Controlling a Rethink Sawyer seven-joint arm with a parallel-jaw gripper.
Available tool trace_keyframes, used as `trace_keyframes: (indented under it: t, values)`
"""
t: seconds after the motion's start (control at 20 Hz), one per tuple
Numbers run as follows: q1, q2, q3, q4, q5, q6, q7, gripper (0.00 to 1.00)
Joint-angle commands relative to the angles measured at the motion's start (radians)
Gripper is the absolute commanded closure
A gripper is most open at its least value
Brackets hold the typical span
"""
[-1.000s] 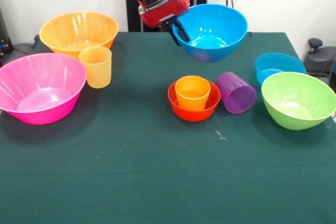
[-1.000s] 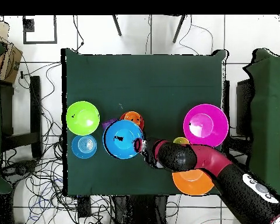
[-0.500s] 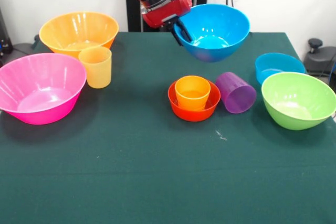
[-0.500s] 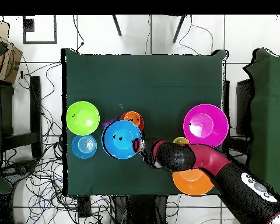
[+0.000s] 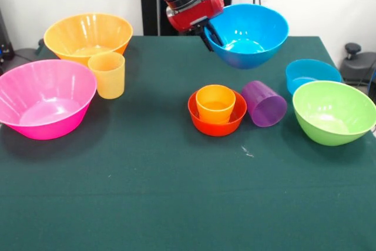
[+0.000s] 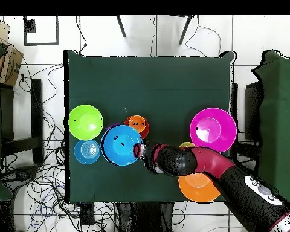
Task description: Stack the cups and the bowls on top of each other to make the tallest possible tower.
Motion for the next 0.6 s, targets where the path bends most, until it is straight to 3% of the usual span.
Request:
trace_keyframes:
  t: [0.05, 0.35, 0.6]
  values:
    - [0.027, 0.007, -0.005, -0.109, 0.000, 0.091, -0.053, 1.00]
    - [0.002, 0.048, 0.008, -0.172, -0.004, 0.164, -0.133, 1.00]
    - [0.002, 0.052, 0.012, -0.193, -0.006, 0.190, -0.136, 1.00]
